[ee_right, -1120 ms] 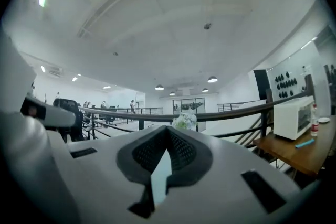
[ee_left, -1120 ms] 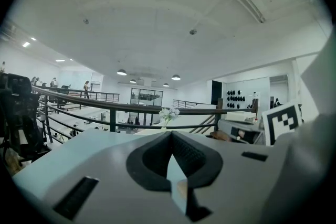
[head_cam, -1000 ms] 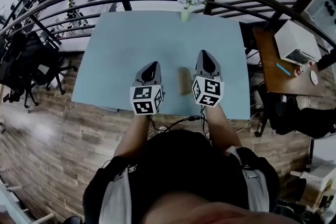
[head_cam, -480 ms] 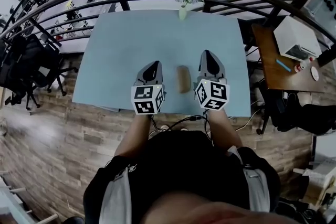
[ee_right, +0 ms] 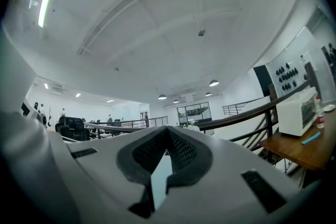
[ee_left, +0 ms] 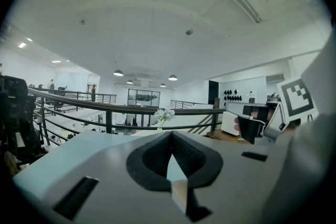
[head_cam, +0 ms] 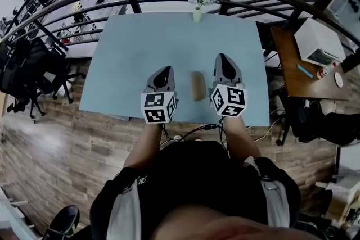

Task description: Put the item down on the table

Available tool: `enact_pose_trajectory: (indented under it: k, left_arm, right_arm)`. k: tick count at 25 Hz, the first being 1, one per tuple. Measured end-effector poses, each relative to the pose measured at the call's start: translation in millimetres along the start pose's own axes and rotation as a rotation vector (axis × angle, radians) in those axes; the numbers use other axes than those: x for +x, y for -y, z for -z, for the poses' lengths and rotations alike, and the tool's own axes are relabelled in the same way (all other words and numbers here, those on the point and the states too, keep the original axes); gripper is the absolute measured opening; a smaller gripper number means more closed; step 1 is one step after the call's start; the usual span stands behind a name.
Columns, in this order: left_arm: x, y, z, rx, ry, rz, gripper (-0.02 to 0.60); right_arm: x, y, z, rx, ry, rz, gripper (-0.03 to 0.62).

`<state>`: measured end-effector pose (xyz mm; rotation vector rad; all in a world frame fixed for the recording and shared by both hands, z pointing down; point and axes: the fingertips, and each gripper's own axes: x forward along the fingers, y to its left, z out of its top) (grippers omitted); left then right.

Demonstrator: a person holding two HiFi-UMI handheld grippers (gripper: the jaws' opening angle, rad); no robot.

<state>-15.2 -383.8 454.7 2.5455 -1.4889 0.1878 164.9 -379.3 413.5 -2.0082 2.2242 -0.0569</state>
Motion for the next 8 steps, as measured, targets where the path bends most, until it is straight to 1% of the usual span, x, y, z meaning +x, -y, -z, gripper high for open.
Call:
enact_pose_trajectory:
  k: [8]
  left_arm:
    - [2.2, 1.6, -0.1, 0.002, -0.002, 0.007, 0.009]
  right_arm:
    - [2.1, -1.5, 6.4, -0.006, -0.022, -0.005, 0.002]
